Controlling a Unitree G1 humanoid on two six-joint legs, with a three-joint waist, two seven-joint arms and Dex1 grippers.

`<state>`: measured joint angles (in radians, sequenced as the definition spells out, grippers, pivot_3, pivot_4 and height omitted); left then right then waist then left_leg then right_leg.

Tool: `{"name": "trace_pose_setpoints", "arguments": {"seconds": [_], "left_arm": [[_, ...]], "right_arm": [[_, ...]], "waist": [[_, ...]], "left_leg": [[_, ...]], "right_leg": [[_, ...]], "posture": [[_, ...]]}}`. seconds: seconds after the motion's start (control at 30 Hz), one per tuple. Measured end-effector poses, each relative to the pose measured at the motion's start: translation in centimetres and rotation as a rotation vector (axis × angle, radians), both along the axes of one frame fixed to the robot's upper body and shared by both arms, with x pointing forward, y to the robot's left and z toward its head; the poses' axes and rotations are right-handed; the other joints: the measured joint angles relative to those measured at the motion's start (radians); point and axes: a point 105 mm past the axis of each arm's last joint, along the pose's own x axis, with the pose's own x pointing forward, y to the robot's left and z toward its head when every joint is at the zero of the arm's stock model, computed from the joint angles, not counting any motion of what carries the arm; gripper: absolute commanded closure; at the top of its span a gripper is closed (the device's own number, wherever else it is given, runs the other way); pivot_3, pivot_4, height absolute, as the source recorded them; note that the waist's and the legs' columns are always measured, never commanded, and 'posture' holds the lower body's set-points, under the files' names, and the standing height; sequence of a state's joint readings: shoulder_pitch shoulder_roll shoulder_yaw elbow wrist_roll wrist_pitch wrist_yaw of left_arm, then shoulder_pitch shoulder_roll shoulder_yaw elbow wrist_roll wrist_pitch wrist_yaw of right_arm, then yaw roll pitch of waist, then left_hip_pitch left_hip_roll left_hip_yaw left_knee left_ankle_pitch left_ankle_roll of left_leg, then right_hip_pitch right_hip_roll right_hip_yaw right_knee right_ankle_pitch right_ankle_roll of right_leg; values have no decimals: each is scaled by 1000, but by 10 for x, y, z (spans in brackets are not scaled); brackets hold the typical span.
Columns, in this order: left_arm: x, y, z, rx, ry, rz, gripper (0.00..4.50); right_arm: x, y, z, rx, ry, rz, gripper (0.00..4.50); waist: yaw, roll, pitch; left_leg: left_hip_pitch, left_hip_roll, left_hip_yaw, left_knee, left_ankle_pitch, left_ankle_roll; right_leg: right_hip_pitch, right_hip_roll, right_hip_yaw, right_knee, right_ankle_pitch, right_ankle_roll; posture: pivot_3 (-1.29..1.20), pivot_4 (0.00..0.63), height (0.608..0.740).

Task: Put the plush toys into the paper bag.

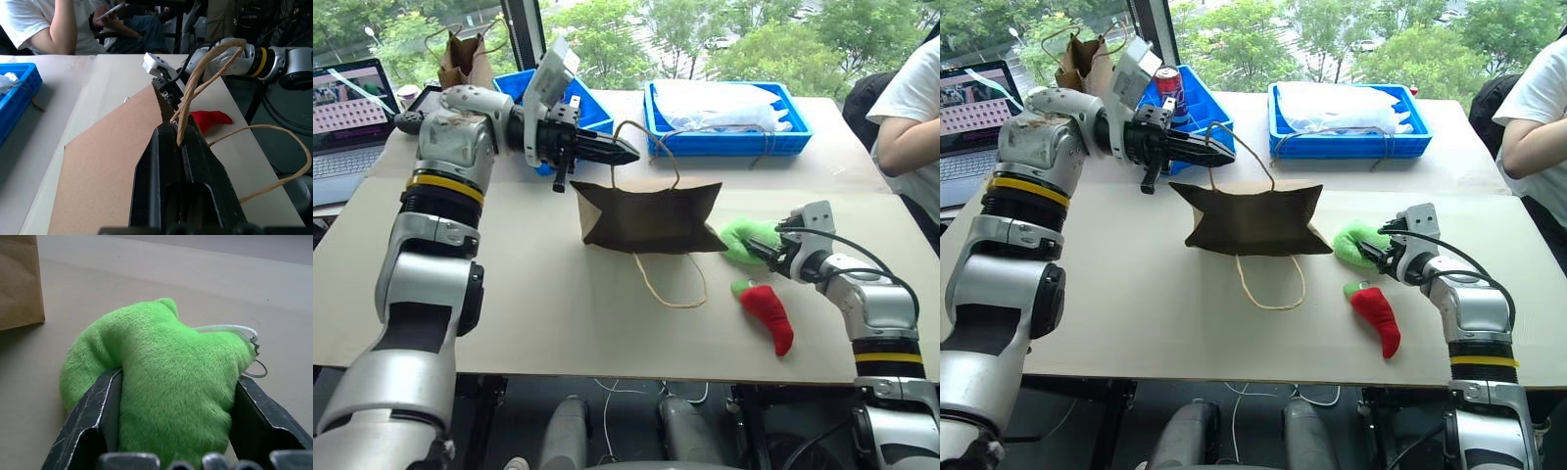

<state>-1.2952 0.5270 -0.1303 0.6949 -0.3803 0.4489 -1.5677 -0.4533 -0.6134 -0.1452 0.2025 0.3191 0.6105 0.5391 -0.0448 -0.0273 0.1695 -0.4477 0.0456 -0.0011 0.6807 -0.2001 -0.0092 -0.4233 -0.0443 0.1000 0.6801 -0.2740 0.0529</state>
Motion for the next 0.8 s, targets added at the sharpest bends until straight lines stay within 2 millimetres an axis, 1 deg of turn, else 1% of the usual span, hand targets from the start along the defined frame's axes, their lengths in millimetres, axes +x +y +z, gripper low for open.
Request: {"name": "trace_pose_setpoints", "arguments": {"seconds": [0.03, 0.07, 0.1, 0.13, 0.2, 0.23, 0.27, 0.3, 0.33, 0.37, 0.47, 0.53, 0.67, 0.8], "left_arm": [[-1, -2, 4, -21, 17, 8, 4500], [-2, -3, 8, -35, 28, 18, 4500], [-2, -4, 9, -39, 32, 23, 4500], [-2, -4, 10, -44, 40, 33, 4500], [0, -6, 12, -70, 81, 64, 4500], [2, -5, 12, -82, 99, 84, 4500], [3, -7, 12, -91, 120, 95, 4500], [4, -7, 12, -93, 138, 103, 4500], [4, -8, 12, -97, 149, 107, 4500], [4, -12, 12, -106, 164, 104, 4500], [1, -25, 20, -115, 159, 68, 4500], [0, -28, 22, -117, 150, 56, 4500], [1, -29, 17, -108, 159, 48, 4500], [0, -29, 16, -103, 160, 34, 4500]], "right_arm": [[-1, -2, 3, -10, -7, 0, 2801], [-3, -6, 11, -36, -25, -2, 3200], [-3, -8, 15, -47, -36, -5, 3432], [-5, -15, 25, -68, -60, -16, 3778], [-19, -27, 49, -144, -88, -16, 4338], [-26, -32, 66, -192, -113, -7, 4488], [-35, -33, 80, -246, -128, 13, 4488], [-42, -29, 91, -290, -133, 47, 4488], [-47, -24, 97, -296, -135, 73, 4488], [-54, -14, 105, -287, -135, 121, 4488], [-73, 31, 121, -250, -146, 305, 4488], [-82, 52, 136, -245, -172, 380, 4488], [-87, 76, 159, -236, -239, 438, 4488], [-88, 85, 171, -240, -262, 451, 4488]], "waist": [[1, 0, 0], [3, 1, 0], [4, 1, 0], [4, 1, 0], [9, 3, 2], [8, 3, 2], [8, 3, 2], [7, 3, 2], [5, 3, 2], [2, 3, 2], [-5, 3, 3], [-5, 3, 3], [0, 3, 3], [8, 3, 3]], "left_leg": [[-1, 0, 0, 0, 0, 0], [-1, 0, 0, 0, 0, 0], [-1, 0, 0, 0, 0, 0], [-1, 0, 0, 0, 0, 0], [-2, -1, -1, 0, 0, 0], [-2, -1, -1, 0, 0, 0], [-2, -1, -1, 0, 0, 0], [-2, 0, -1, -1, 0, 0], [-2, 0, -2, 0, 0, 0], [-1, 0, -2, 0, 0, 0], [1, 0, -1, 0, 0, 0], [2, 1, -1, 0, 0, 0], [0, 0, -1, 0, 0, 0], [-2, 0, -1, -1, 0, 0]], "right_leg": [[0, 0, 0, 0, 0, 0], [-1, 0, 0, 0, 0, 0], [-1, 0, 0, 0, 0, 0], [-1, 0, 0, 0, 0, 0], [-1, -1, 0, 0, 0, 1], [-1, -1, 0, 0, 0, 1], [-1, 0, 0, 0, 0, 1], [-1, 0, -1, 0, -1, 1], [-1, 1, -1, -1, -1, 1], [-1, 1, -1, 0, -1, 1], [0, 1, 0, 0, -1, 1], [1, 1, 0, 1, -1, 2], [0, 0, 0, 0, -1, 1], [-1, 0, -1, -1, -1, 1]], "posture": [[0, 150, 694], [0, 150, 694], [0, 150, 694], [0, 150, 694], [0, 150, 694], [0, 150, 694], [0, 150, 694], [0, 150, 694], [0, 150, 694], [0, 150, 694], [0, 150, 694], [0, 150, 694], [0, 150, 694], [0, 150, 694]]}}
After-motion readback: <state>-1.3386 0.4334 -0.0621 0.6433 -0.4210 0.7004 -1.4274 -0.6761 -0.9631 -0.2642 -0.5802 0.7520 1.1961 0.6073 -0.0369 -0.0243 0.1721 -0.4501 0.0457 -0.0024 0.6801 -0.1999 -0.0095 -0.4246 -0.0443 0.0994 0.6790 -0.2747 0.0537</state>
